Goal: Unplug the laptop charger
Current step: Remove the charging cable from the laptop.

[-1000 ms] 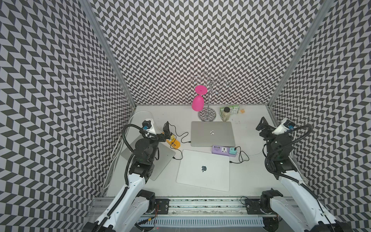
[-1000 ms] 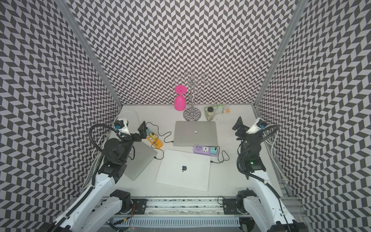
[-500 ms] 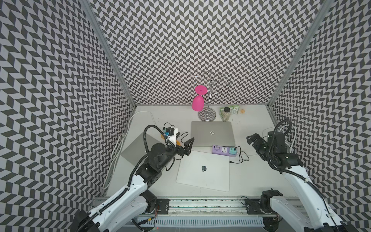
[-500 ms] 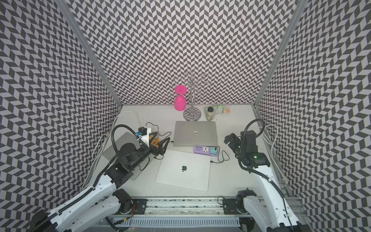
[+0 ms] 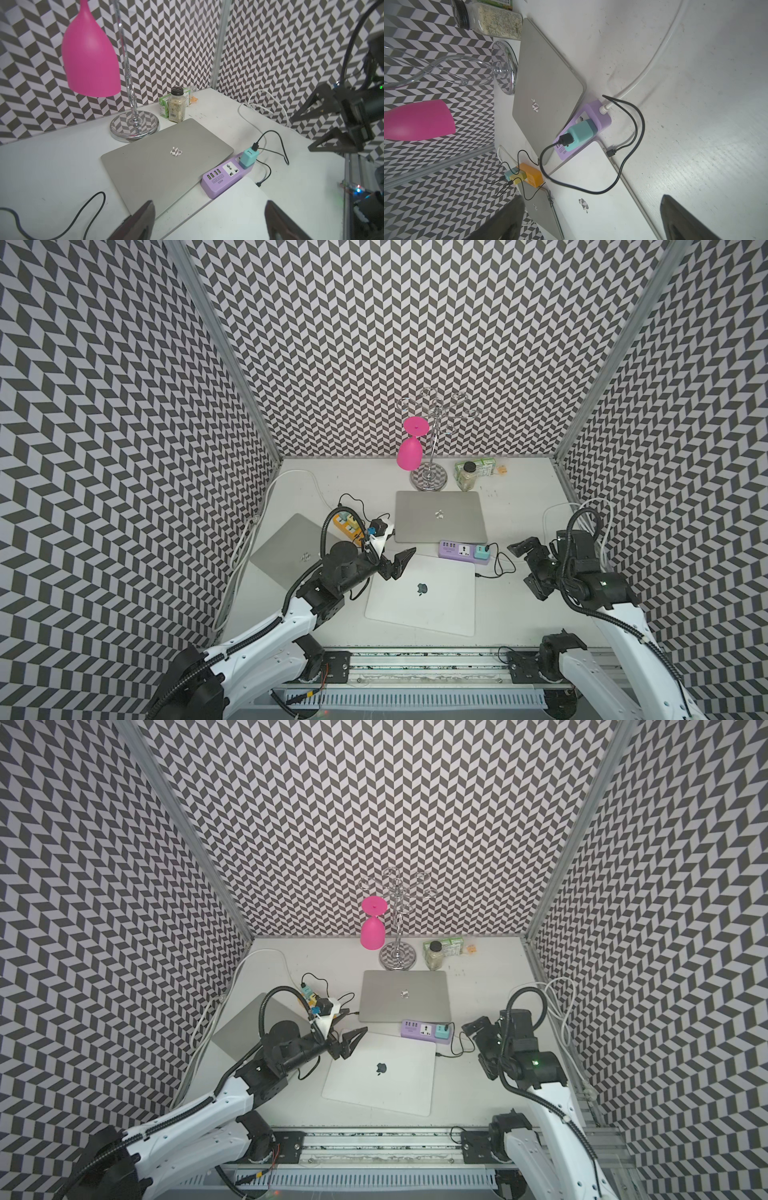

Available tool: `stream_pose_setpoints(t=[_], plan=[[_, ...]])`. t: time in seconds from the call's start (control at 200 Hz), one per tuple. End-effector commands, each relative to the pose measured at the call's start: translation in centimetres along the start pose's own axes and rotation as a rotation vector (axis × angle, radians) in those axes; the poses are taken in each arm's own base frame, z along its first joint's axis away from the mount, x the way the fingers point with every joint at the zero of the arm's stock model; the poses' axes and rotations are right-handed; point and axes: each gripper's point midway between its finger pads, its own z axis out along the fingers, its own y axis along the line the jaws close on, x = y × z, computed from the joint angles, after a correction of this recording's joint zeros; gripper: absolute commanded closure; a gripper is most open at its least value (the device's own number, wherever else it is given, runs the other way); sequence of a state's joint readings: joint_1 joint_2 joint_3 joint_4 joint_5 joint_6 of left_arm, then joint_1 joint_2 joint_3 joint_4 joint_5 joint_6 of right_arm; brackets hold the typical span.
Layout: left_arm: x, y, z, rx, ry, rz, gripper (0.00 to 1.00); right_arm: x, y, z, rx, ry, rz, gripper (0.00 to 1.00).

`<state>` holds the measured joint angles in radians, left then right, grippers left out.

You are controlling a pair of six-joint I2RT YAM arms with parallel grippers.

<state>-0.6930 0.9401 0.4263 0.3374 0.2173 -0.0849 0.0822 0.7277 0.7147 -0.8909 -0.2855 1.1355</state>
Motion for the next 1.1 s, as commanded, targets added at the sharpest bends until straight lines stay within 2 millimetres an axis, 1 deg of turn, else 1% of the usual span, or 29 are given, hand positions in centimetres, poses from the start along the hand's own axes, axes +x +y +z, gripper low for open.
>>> stream_pose_setpoints(t=[0.0, 0.12, 0.215, 0.26, 0.406, 0.491, 0.521, 0.646, 0.731, 0.801, 0.906, 0.916, 0.996, 1.091], plan=[[0.3, -1.8, 0.7, 0.109, 0.016, 0.082, 0.25, 1.2, 0.2, -1.7, -0.027, 0.033, 0.096, 0.0], [1.2, -2.3, 1.6, 0.149, 0.048, 0.075, 0.36, 2.3, -0.2, -2.3, -0.045, 0.069, 0.189, 0.03], [1.8, -2.9, 2.1, 0.174, 0.057, 0.075, 0.4, 3.1, -0.6, -2.2, -0.041, 0.109, 0.254, 0.05], [2.0, -3.1, 2.4, 0.181, 0.06, 0.078, 0.41, 3.4, -0.8, -1.9, -0.031, 0.13, 0.27, 0.05], [3.1, -3.9, 3.5, 0.202, 0.096, 0.105, 0.51, 4.2, -1.5, -1.0, 0.032, 0.184, 0.295, 0.06], [3.8, -4.4, 4.0, 0.217, 0.12, 0.108, 0.55, 4.9, -1.4, -0.6, 0.047, 0.216, 0.311, 0.06], [4.1, -4.4, 4.2, 0.216, 0.127, 0.104, 0.58, 5.2, -1.3, -0.4, 0.048, 0.226, 0.326, 0.07], [5.1, -4.7, 4.8, 0.227, 0.146, 0.094, 0.66, 6.8, -0.2, 0.2, 0.044, 0.246, 0.367, 0.1], [5.5, -5.0, 5.3, 0.237, 0.158, 0.092, 0.71, 8.7, -0.2, 1.2, 0.09, 0.27, 0.391, 0.11], [5.7, -5.4, 5.6, 0.251, 0.162, 0.091, 0.74, 9.7, -0.4, 2.3, 0.12, 0.292, 0.414, 0.12], [5.9, -6.1, 6.1, 0.285, 0.167, 0.114, 0.77, 9.8, -1.3, 3.7, 0.161, 0.281, 0.469, 0.16], [5.8, -6.3, 6.1, 0.29, 0.166, 0.119, 0.78, 9.8, -1.1, 3.8, 0.155, 0.281, 0.475, 0.16], [6.1, -7.2, 6.3, 0.33, 0.165, 0.183, 0.79, 9.2, -1.0, 4.6, 0.139, 0.249, 0.501, 0.18], [6.8, -8.4, 6.5, 0.399, 0.176, 0.282, 0.82, 8.6, -1.7, 5.3, 0.178, 0.202, 0.525, 0.2]])
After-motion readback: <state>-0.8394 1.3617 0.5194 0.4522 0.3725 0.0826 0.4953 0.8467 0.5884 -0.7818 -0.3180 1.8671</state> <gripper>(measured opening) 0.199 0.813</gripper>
